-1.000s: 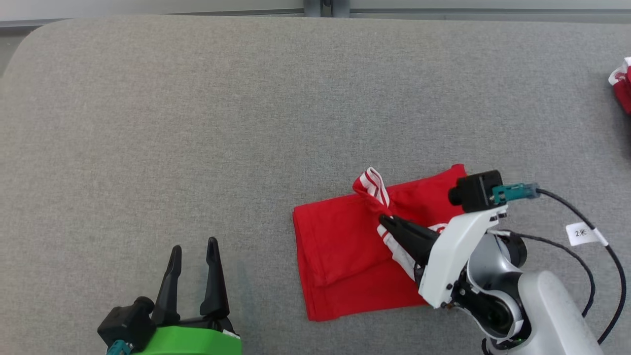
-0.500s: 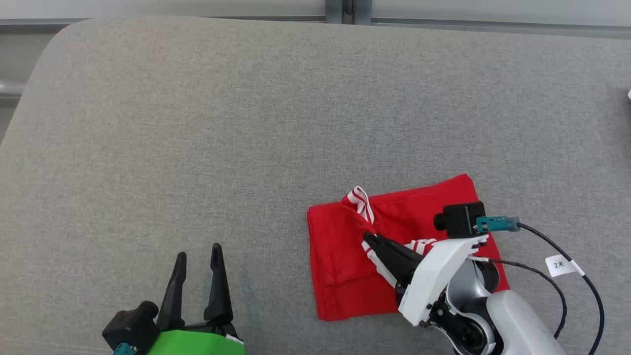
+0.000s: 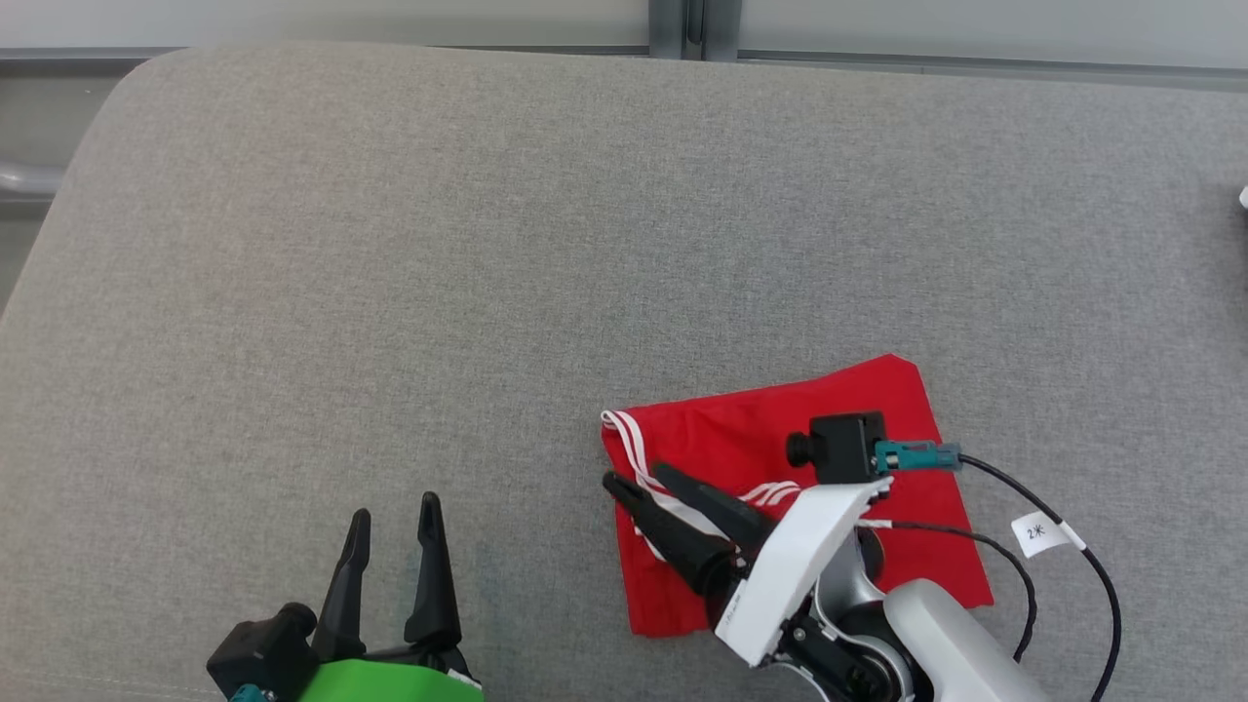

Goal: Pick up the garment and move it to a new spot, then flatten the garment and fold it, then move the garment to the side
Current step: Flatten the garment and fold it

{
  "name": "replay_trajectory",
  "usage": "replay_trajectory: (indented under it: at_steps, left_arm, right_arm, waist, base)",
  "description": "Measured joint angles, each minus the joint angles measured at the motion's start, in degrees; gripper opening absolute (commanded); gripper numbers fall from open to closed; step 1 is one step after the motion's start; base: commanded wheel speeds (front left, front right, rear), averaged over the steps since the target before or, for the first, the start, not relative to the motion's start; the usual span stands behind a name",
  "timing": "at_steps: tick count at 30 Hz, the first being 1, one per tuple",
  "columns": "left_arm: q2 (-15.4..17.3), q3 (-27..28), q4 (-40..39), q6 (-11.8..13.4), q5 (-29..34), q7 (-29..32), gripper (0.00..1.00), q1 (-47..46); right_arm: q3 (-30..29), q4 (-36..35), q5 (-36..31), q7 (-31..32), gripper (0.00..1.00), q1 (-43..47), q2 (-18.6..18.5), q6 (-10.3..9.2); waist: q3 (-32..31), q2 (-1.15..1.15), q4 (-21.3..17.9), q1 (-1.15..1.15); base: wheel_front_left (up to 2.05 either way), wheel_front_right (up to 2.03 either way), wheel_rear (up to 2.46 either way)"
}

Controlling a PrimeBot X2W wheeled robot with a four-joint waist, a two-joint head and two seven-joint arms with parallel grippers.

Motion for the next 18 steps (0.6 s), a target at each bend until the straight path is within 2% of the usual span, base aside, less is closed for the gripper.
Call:
replay_trajectory:
  at_steps: [4,7,10,14,18]
  left_arm:
    - [0.0,0.8,0.0,0.01,0.08,-0.01,1.0,0.66]
    - [-0.01,1.52,-0.24,0.01,0.6,0.0,1.0,1.21]
    - [-0.01,2.67,-0.78,0.02,1.35,0.0,1.0,1.86]
    - [-0.01,3.93,-0.97,-0.56,2.74,-0.01,1.0,2.63]
    - [0.0,5.39,-0.93,-1.44,4.61,0.0,1.0,2.81]
  right_arm:
    - [1.18,-5.43,5.95,-4.3,1.0,-0.08,0.11,0.01]
    - [-2.31,-9.03,5.24,-8.03,1.0,0.74,0.11,0.01]
    - [-8.84,-11.83,-1.53,-10.74,1.0,2.82,-0.86,0.01]
    - [-19.31,-12.99,-12.14,-15.29,1.0,6.33,-7.3,0.01]
    - [-29.2,-9.12,-21.14,-22.05,1.0,9.99,-11.87,0.02]
  waist:
    - [-0.53,0.0,-0.58,0.0]
    - [-1.3,0.0,-1.29,0.0]
    - [-2.26,0.0,-2.25,0.0]
    - [-3.8,0.0,-3.73,0.0]
    - [-5.53,0.0,-4.86,0.0]
  base:
    - [0.0,0.0,0.0]
    - [0.0,0.0,0.0]
    - [0.0,0.0,0.0]
    - [0.0,0.0,0.0]
    - [0.0,0.0,0.0]
